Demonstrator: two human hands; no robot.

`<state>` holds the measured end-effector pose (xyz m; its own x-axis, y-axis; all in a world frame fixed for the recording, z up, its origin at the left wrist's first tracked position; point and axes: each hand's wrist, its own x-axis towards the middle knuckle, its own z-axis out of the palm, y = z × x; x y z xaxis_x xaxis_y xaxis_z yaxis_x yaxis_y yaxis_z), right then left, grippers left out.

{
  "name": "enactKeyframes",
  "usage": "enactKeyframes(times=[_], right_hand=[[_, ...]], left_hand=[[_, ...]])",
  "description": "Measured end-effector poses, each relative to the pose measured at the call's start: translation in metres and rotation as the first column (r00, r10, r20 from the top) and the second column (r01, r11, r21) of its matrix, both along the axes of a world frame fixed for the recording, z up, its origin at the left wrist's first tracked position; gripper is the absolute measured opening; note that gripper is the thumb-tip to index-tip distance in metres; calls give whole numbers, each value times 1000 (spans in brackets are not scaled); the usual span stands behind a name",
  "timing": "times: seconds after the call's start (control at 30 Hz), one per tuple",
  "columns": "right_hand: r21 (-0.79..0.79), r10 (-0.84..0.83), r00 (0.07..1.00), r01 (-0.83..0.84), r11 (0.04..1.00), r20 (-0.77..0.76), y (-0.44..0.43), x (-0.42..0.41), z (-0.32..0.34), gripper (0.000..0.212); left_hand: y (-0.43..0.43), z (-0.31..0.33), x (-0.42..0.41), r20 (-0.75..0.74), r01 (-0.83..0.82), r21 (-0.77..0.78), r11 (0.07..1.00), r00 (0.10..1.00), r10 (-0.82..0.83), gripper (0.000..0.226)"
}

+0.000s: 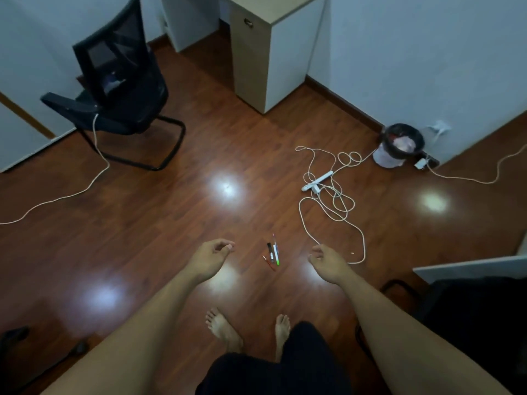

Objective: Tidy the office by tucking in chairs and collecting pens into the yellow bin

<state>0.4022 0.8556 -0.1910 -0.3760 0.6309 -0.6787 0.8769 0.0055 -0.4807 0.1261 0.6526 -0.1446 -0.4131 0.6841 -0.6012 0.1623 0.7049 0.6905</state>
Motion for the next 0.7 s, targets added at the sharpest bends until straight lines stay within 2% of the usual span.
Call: enactKeyframes(times=[0.17,0.37,0.57,0.7], right_hand=[[-25,-15,1000,15,1000,16,3,-6,-27,46],[-66,-14,998,18,998,58,34,-9,-82,40],[-77,-5,997,10,997,74,79,-28,-204,39],[-66,-4,998,9,998,67,101,-44,-337,40]], left_hand=[[26,-25,-13,37,40,-53,998,999,-38,28],[70,-81,-8,86,-15,-124,992,996,26,31],[116,-216,-7,148,-142,-203,969,974,173,27],[142,-360,-4,136,-171,-226,959,969,205,24]])
